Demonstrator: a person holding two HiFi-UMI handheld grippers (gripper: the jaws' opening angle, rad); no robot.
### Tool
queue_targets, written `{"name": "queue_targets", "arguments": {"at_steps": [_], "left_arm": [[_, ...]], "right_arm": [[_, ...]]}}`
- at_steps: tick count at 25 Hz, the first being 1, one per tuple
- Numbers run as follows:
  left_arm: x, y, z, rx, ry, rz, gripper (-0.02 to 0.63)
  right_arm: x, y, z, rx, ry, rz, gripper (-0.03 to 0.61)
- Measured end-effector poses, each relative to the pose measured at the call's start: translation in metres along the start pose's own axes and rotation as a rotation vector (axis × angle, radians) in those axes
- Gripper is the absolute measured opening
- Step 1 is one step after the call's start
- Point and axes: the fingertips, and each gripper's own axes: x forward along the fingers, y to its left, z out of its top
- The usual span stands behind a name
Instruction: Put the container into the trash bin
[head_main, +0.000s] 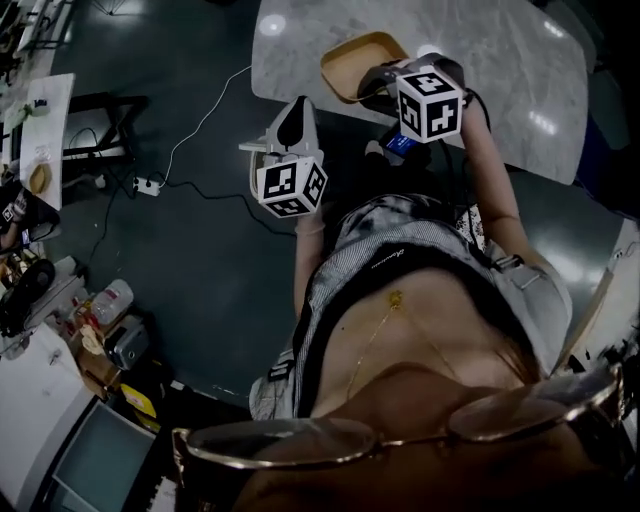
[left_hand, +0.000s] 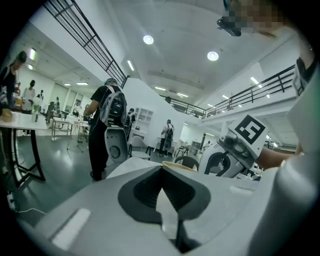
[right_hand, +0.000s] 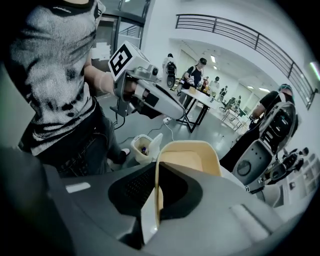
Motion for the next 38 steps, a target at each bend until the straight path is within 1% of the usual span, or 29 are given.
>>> {"name": "queue_targets", "arguments": {"at_steps": [5, 9, 13, 16, 19, 24, 29, 32, 36, 38], "left_arm": [[-0.060, 0.058, 0.000, -0.016, -0.030, 0.090, 0.000], [-0.120, 0.101, -0.006, -0.022, -0.037, 0.153, 0.000], [-0.184, 0.146, -0.002, -0.029, -0.048, 0.223, 0.000], [-0.220, 0.171, -0.005, -0.032, -0.047, 0.251, 0.000], [-0.248, 0.184, -0.010, -0.036, -0.050, 0.264, 0.000], [-0.280, 0.202, -0.023, -0.050, -0.054, 0.285, 0.000], [-0.307, 0.214, -0.033, -0.072, -0.060, 0.317, 0.000], [-0.318, 0.220, -0.037, -0.082, -0.064, 0.345, 0.000], [-0.334, 0.228, -0.043, -0.103, -0.071, 0.384, 0.000], [-0.342, 0.233, -0.045, -0.114, -0.072, 0.402, 0.000]], "right_arm": [[0.035, 0.011, 0.064, -0.075, -0.025, 0.037, 0.038], [0.068, 0.033, 0.125, -0.123, -0.067, 0.063, 0.038], [0.096, 0.060, 0.191, -0.175, -0.096, 0.100, 0.038], [0.118, 0.079, 0.231, -0.204, -0.115, 0.135, 0.038], [0.138, 0.100, 0.259, -0.230, -0.124, 0.170, 0.038], [0.171, 0.124, 0.285, -0.275, -0.127, 0.208, 0.038], [0.204, 0.140, 0.300, -0.312, -0.137, 0.245, 0.038], [0.231, 0.147, 0.298, -0.325, -0.149, 0.291, 0.040], [0.276, 0.155, 0.286, -0.362, -0.113, 0.339, 0.038], [0.301, 0.157, 0.280, -0.359, -0.105, 0.368, 0.038]]}}
